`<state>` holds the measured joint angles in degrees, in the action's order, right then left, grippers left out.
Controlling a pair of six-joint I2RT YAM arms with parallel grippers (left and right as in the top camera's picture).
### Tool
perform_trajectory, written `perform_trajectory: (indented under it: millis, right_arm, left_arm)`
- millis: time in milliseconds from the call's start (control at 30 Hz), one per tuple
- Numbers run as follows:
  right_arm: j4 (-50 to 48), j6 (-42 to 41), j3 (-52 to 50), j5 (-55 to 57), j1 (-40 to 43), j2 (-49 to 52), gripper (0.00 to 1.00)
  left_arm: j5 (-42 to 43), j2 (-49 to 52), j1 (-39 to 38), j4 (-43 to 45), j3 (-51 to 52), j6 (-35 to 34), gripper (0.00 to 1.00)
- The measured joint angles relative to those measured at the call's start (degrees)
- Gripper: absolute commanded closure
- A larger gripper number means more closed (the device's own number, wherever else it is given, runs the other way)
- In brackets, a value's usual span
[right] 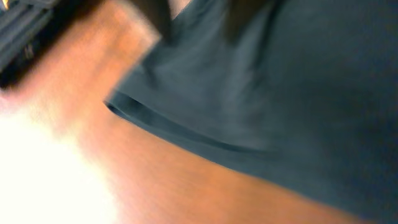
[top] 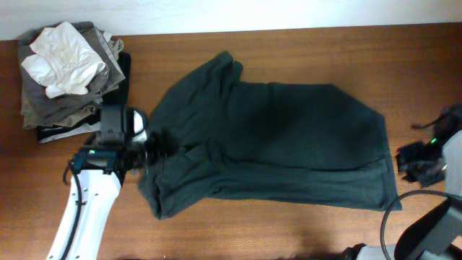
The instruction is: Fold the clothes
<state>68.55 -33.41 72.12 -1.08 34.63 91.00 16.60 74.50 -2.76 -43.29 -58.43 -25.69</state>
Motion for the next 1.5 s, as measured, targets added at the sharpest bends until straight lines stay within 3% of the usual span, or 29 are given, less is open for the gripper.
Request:
perform_trajectory:
  millis: [100,167,467,667,867,967,1067,1500]
  right_arm:
    - [0.5,7.6,8.0,-7.9,-1.4,-0.2,0.01]
    - [0.4,11.3,12.9,-13.2,-5.1,-0.5,0.01]
    - [-1.1,14.3,15.0,-15.6,-22.4,-0.8,0.01]
    - [-1.6,14.5,15.0,-15.4,-25.0,-0.8,0.01]
    - [-3.0,15.8,15.0,-15.3,-24.9,-0.8,0.01]
    - [-3.0,16.9,15.0,-15.3,-25.0,-0.3,0.01]
    - [-3.0,17.4,15.0,-15.3,-25.0,1.6,0.01]
    - [-3.0,17.6,15.0,-15.3,-24.9,3.1,0.01]
  left_arm:
    - [2.1,0.0,-0.4,11.4,-4.5,1.2,0.01]
    - [3.0,1.1,-1.9,24.4,-7.7,1.9,0.01]
    - [4.0,19.8,-10.4,49.0,-16.2,10.9,0.01]
    - [2.9,25.9,-12.8,60.3,-16.3,17.0,0.01]
    - [0.0,27.9,-12.9,61.6,-17.0,20.5,0.01]
    - [-2.1,31.1,-14.4,46.8,-23.5,26.8,0.01]
    - [-7.6,36.3,-17.4,39.4,-32.5,31.7,0.01]
    - [-11.4,37.2,-21.8,39.4,-35.5,34.5,0.01]
